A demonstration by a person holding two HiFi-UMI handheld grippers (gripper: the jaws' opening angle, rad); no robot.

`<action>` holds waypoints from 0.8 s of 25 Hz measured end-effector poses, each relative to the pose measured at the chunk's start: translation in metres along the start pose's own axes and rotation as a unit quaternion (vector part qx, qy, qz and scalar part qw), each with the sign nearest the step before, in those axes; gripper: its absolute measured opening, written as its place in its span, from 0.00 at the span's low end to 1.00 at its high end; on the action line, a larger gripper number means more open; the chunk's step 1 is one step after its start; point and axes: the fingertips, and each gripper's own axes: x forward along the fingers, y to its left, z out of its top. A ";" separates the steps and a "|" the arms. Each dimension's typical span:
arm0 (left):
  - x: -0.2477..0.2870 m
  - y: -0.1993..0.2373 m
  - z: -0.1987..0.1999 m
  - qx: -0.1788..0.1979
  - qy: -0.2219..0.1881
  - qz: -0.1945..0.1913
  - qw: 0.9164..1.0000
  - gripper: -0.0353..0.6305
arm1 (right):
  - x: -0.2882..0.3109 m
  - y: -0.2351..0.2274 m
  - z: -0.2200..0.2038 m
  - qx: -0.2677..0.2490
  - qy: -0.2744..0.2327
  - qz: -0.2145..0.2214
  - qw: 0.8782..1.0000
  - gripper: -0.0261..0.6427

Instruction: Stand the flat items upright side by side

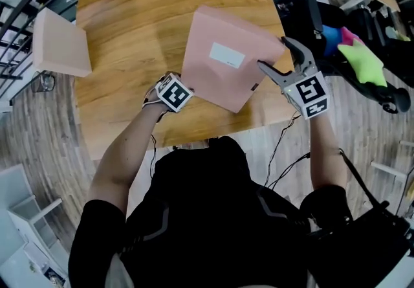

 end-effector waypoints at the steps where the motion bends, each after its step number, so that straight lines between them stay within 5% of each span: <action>1: 0.001 -0.001 -0.001 0.009 -0.001 -0.002 1.000 0.47 | -0.006 0.008 0.005 -0.016 -0.001 -0.008 1.000 0.61; 11: 0.004 -0.004 -0.017 0.045 -0.011 0.001 0.999 0.49 | -0.050 0.085 0.036 -0.157 0.002 -0.083 0.984 0.60; 20: -0.021 0.000 -0.029 0.006 -0.069 0.005 0.998 0.49 | -0.069 0.148 0.046 -0.242 0.014 -0.110 0.964 0.58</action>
